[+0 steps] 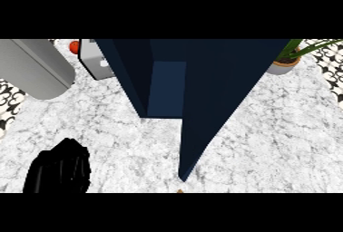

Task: Pick up the bottled water, place it into the cabinet and close the cabinet

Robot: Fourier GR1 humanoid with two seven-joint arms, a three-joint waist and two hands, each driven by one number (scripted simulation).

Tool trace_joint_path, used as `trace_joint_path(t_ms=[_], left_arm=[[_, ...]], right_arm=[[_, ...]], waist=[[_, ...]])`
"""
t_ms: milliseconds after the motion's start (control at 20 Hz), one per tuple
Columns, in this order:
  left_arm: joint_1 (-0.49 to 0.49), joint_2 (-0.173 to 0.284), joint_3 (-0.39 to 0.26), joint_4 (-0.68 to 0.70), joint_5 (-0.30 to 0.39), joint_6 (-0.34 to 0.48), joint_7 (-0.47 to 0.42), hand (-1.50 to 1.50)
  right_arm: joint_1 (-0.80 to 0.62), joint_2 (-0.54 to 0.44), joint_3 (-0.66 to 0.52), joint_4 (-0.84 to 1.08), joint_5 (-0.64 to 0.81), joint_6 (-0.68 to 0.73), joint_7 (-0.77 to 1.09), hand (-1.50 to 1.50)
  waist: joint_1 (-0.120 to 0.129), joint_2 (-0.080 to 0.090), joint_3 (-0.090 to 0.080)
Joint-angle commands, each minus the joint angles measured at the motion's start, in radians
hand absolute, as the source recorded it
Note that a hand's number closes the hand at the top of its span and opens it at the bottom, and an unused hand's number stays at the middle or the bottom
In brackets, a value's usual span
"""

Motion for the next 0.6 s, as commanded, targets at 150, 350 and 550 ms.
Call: trace_joint_path(t_ms=[150,350,550], left_arm=[[0.122,0.082,0.081,-0.068,0.055,-0.098,-0.025,1.5],[0.144,0.091,0.103,-0.042,0.069,-0.13,-0.035,1.5],[0.203,0.108,0.113,-0.088,0.08,-0.162,-0.049,1.5]], right_arm=[[-0.254,0.121,0.052,0.171,0.07,-0.174,0.025,1.5],[-0.326,0.12,0.008,0.241,0.07,-0.267,0.036,1.5],[-0.424,0.12,-0.115,0.302,-0.031,-0.306,0.083,1.5]], waist=[[0.014,0.002,0.0],[0.019,0.004,-0.001],[0.034,0.008,0.0]])
